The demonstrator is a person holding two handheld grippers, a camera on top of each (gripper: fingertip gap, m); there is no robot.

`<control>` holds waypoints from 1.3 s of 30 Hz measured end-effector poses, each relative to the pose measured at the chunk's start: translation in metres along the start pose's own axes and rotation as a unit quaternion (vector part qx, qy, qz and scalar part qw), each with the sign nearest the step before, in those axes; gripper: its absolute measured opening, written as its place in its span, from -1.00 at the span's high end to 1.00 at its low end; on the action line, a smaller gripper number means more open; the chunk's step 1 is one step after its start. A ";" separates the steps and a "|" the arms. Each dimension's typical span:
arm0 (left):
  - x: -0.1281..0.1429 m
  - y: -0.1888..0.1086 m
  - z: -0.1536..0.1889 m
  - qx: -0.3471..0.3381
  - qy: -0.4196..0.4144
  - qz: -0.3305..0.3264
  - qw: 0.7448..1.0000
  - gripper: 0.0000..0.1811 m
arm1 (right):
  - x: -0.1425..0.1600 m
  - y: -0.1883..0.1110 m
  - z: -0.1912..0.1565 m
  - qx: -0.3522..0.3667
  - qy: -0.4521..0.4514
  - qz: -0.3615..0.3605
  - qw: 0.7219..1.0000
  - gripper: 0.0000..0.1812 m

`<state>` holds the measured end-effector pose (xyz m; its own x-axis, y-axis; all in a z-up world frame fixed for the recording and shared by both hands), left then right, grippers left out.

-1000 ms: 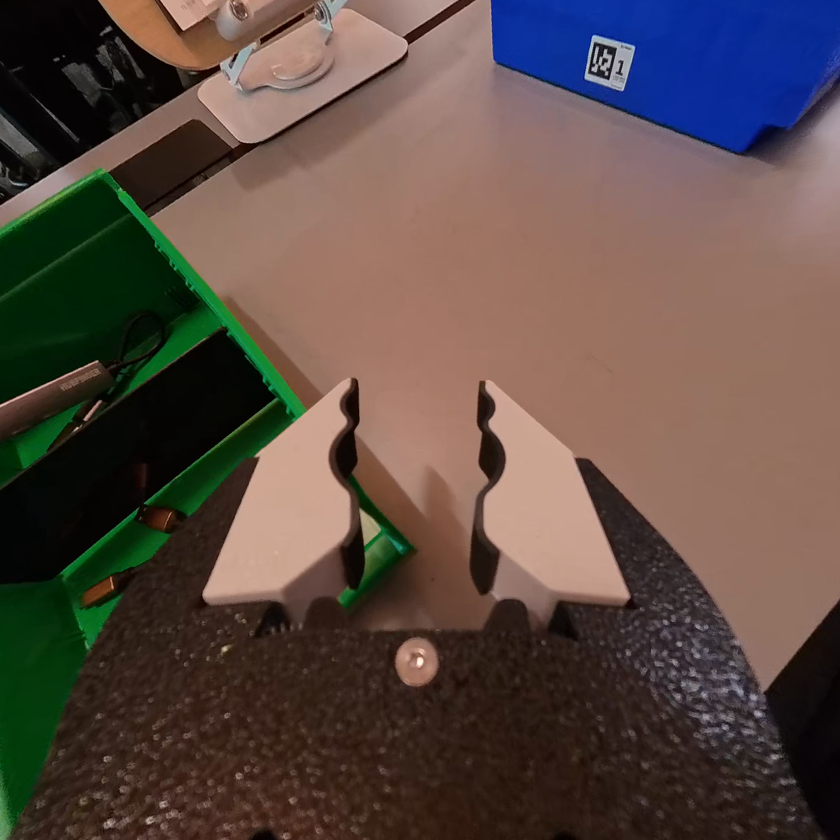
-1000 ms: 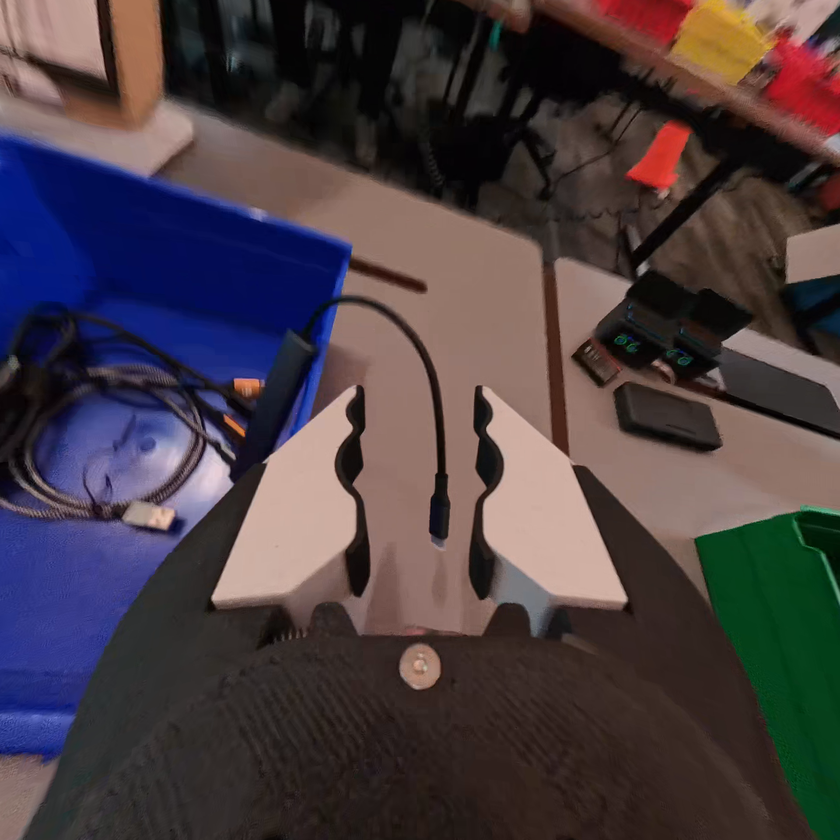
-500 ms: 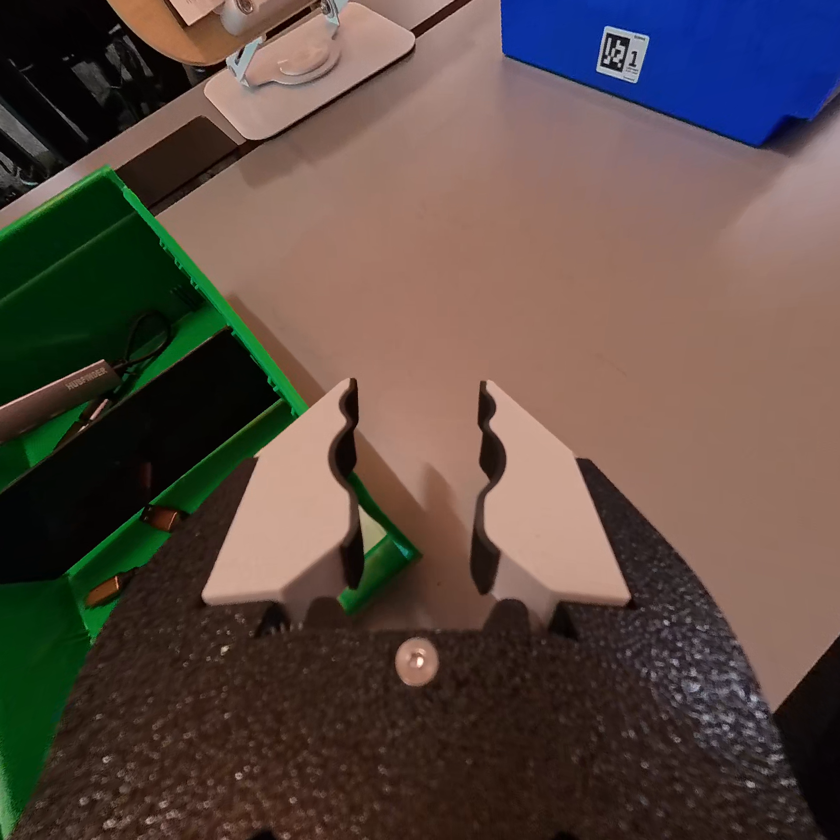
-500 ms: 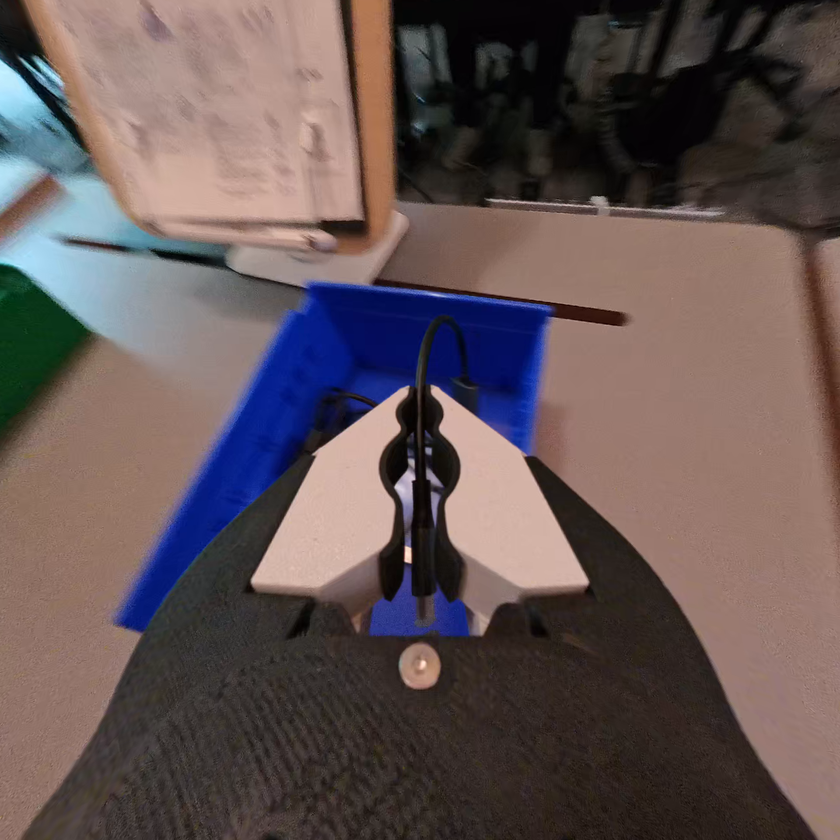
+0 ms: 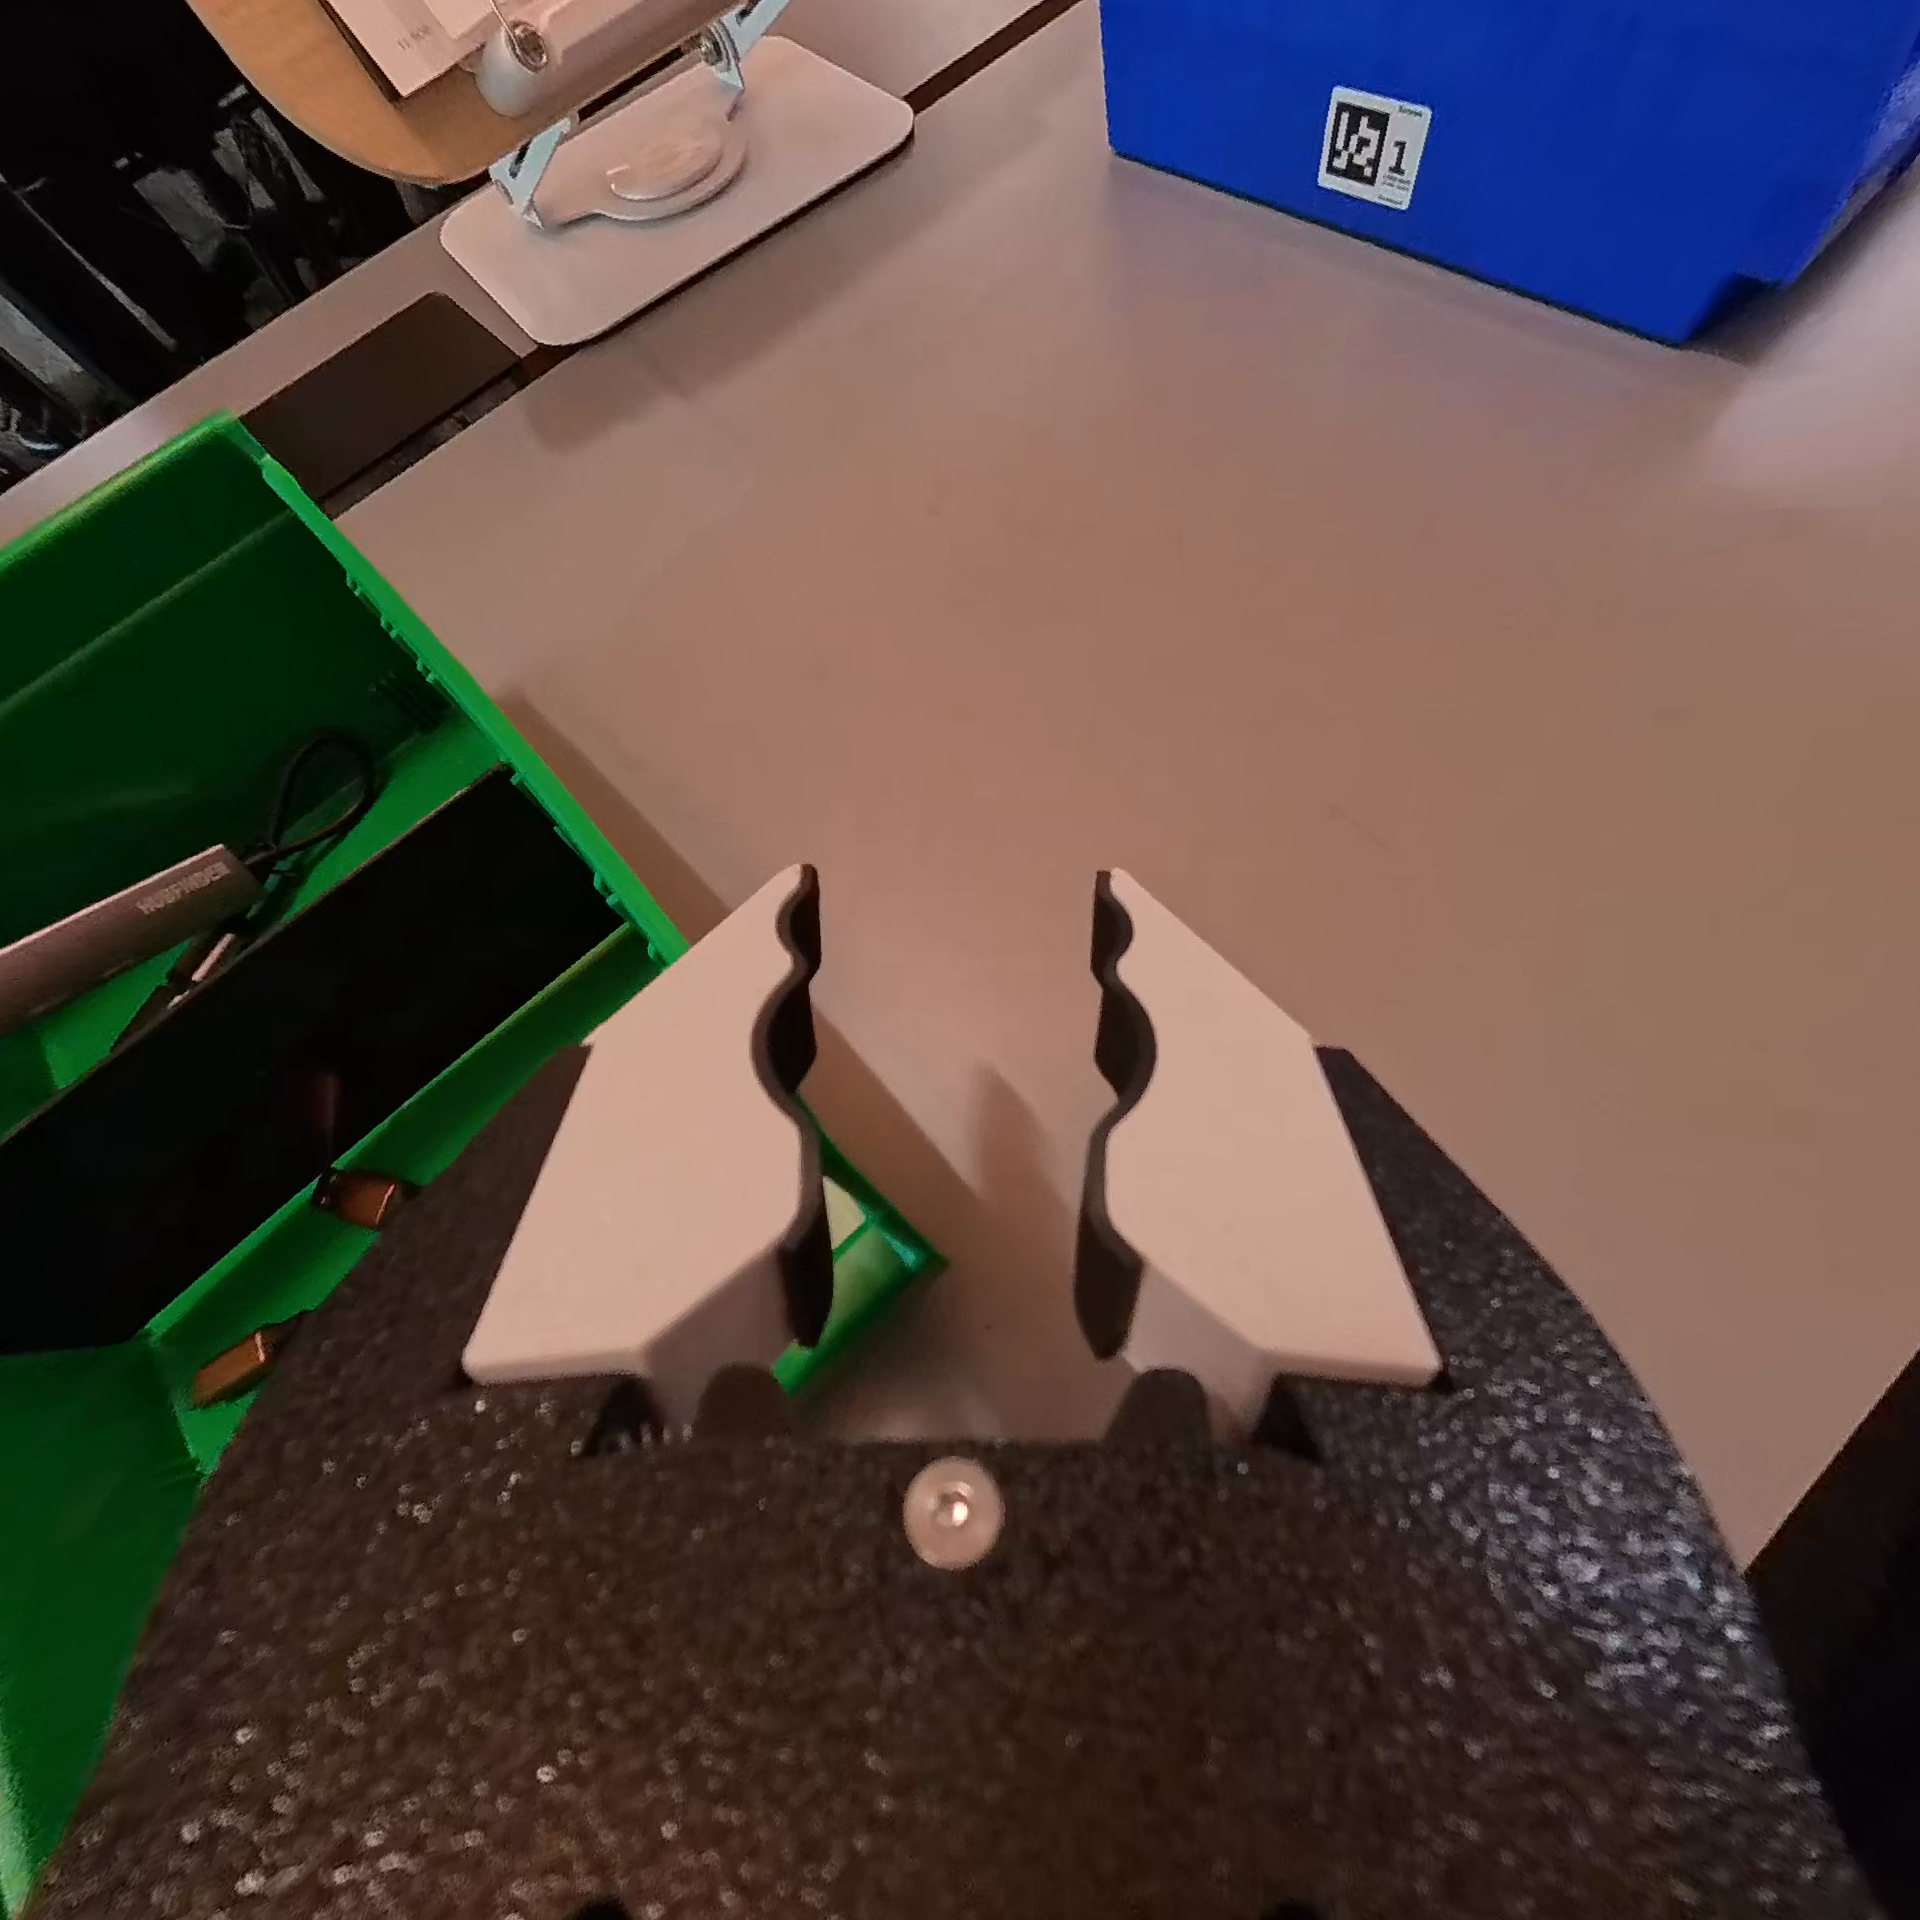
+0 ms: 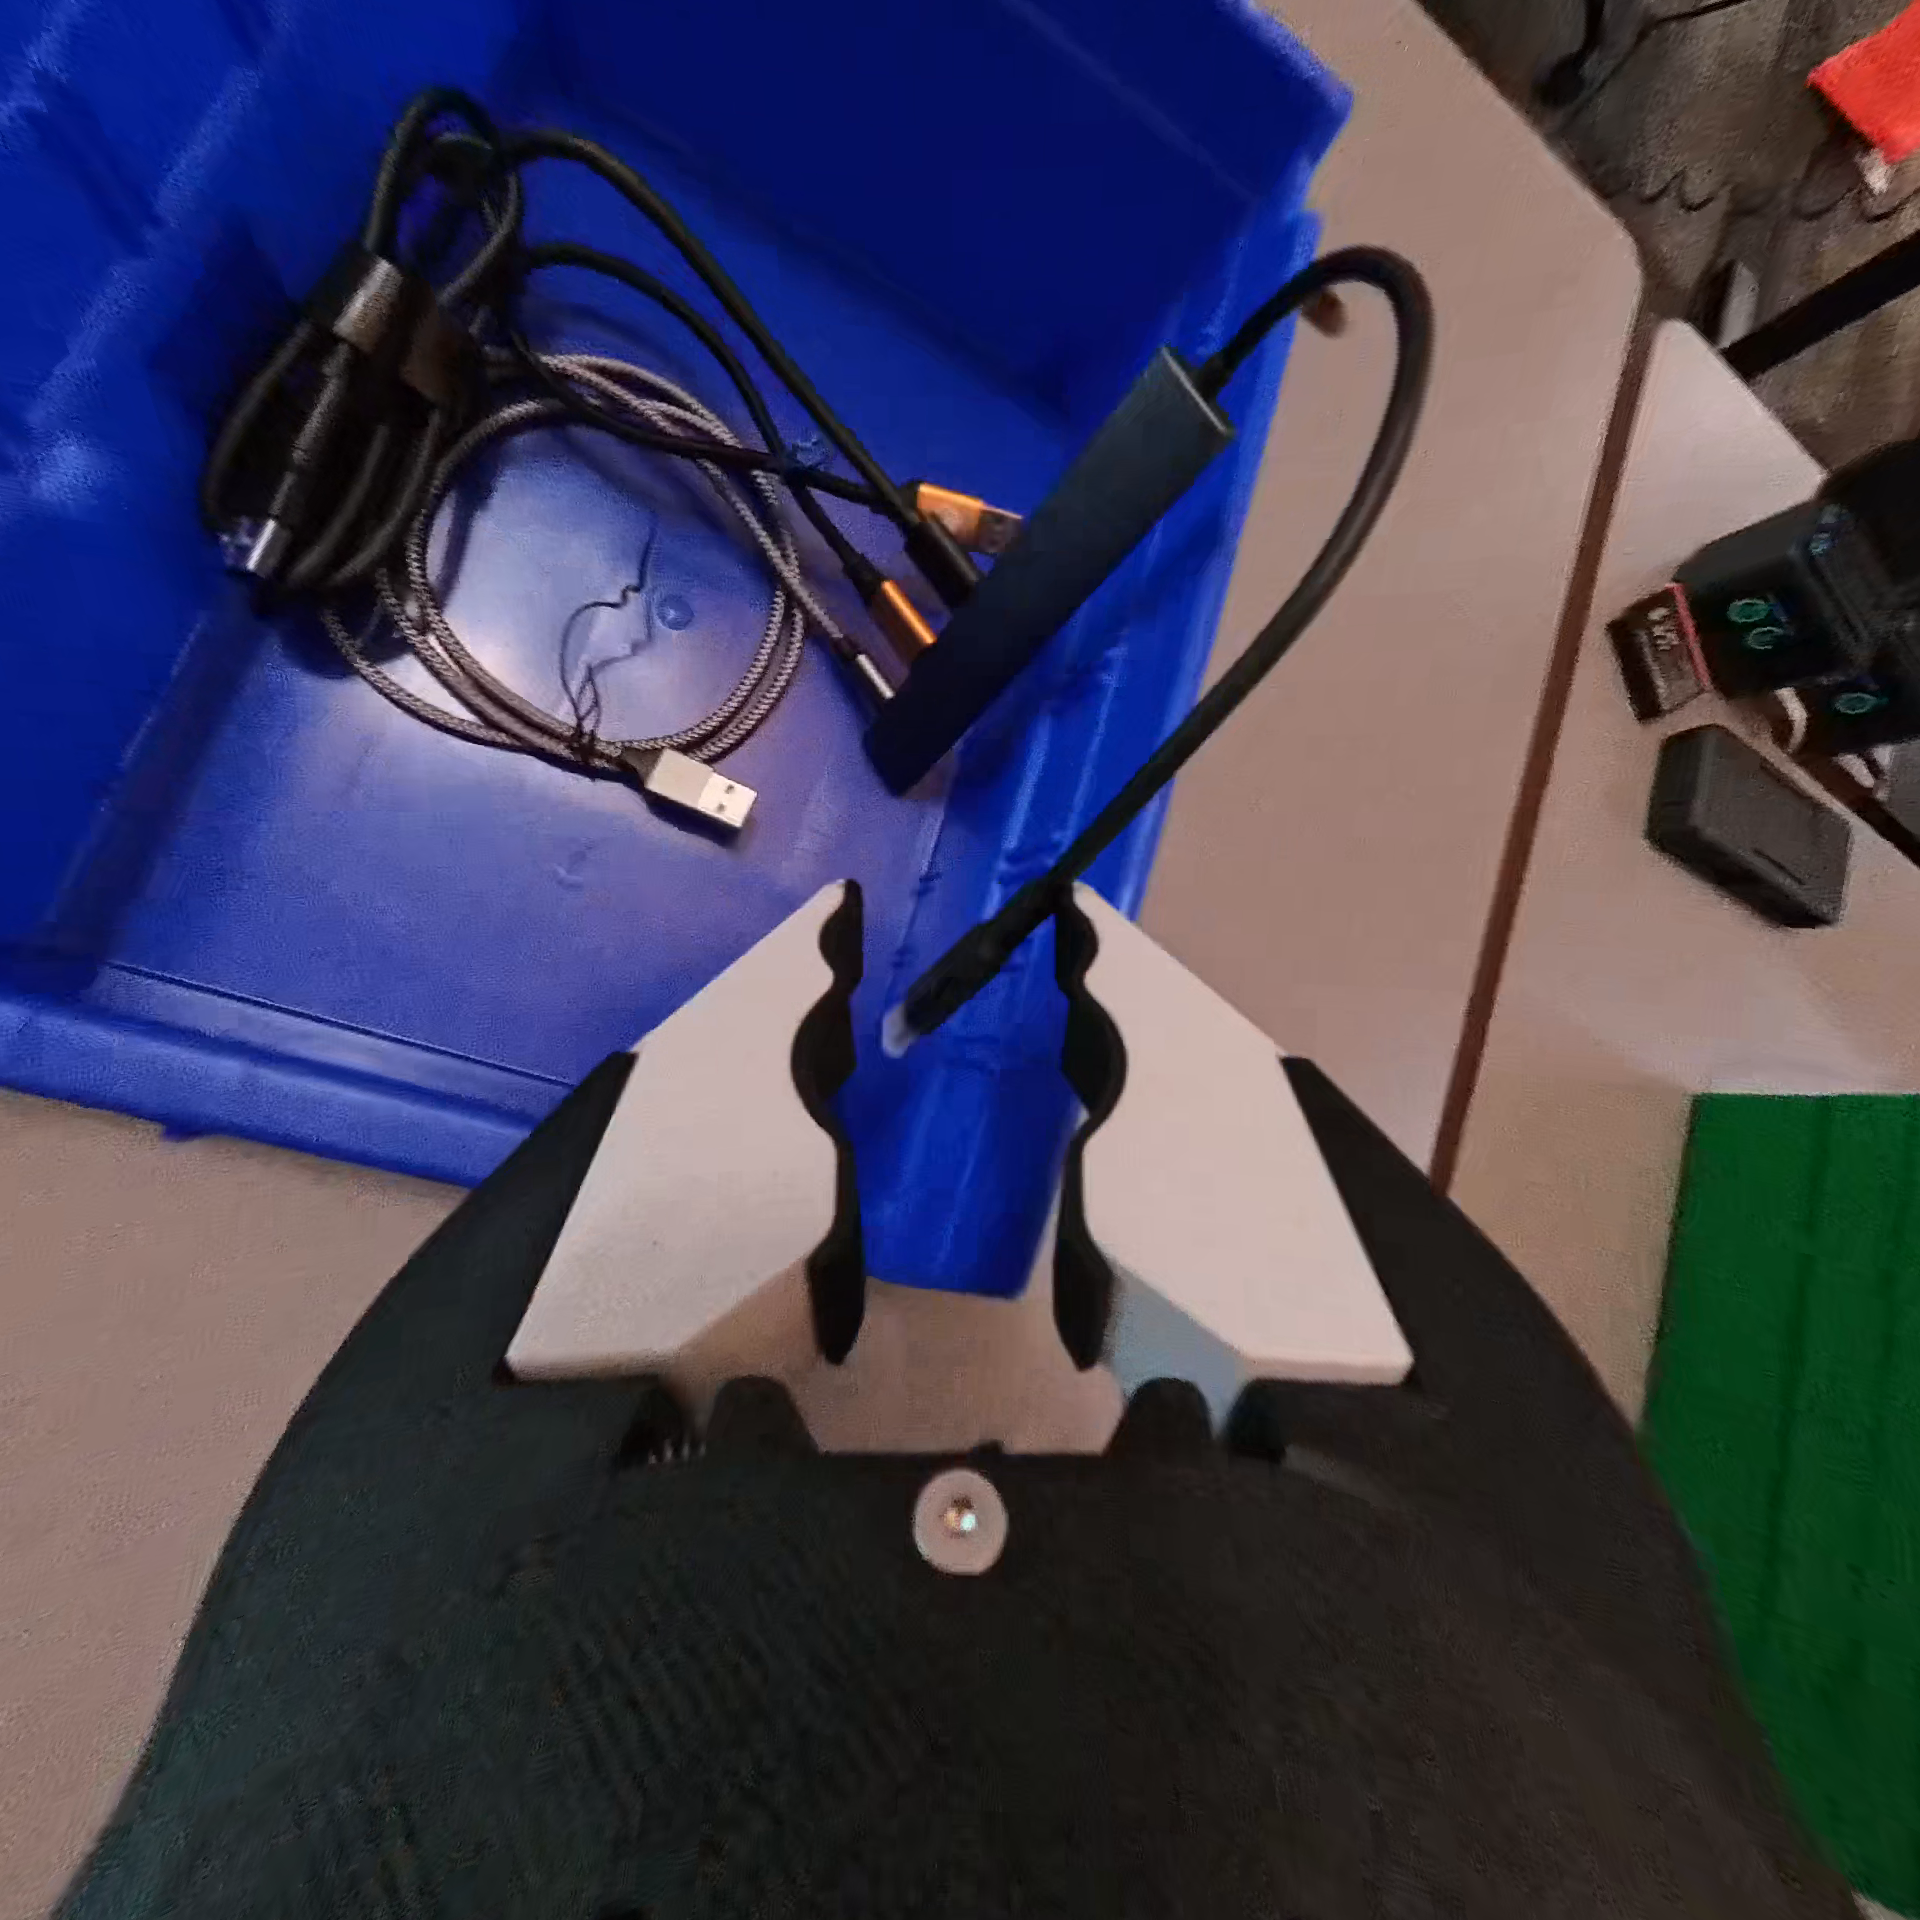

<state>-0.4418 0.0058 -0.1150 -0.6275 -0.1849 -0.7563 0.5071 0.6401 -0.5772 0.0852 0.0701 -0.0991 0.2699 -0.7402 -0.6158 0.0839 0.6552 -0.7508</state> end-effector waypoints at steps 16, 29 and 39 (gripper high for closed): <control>-0.007 -0.003 0.005 -0.007 0.015 0.001 1.000 0.45 | -0.010 -0.036 0.018 0.018 0.031 0.131 0.991 0.77; -0.018 -0.034 -0.128 -0.135 0.028 -0.057 0.989 0.50 | -0.071 -0.046 -0.109 -0.156 -0.069 0.389 0.905 0.68; 0.058 0.071 -0.233 -0.076 0.336 -0.381 0.858 0.42 | -0.077 -0.042 -0.201 -0.226 -0.106 0.504 0.827 0.57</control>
<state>-0.5801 0.2136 -0.1283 -0.9676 -0.1533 0.2005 -0.2522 0.6232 -0.7403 -0.1322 0.0695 -0.0680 0.1497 0.2223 -0.9634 -0.6399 0.7646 0.0770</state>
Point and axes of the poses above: each gripper's, where its closed fingertips meet, y out along the fingers, x out of its underside, z = x × y across the jaws, the point moved 7 cm from there along -y, back along the fingers, and after that the axes turned 12 degrees about y, right-handed, at the moved point
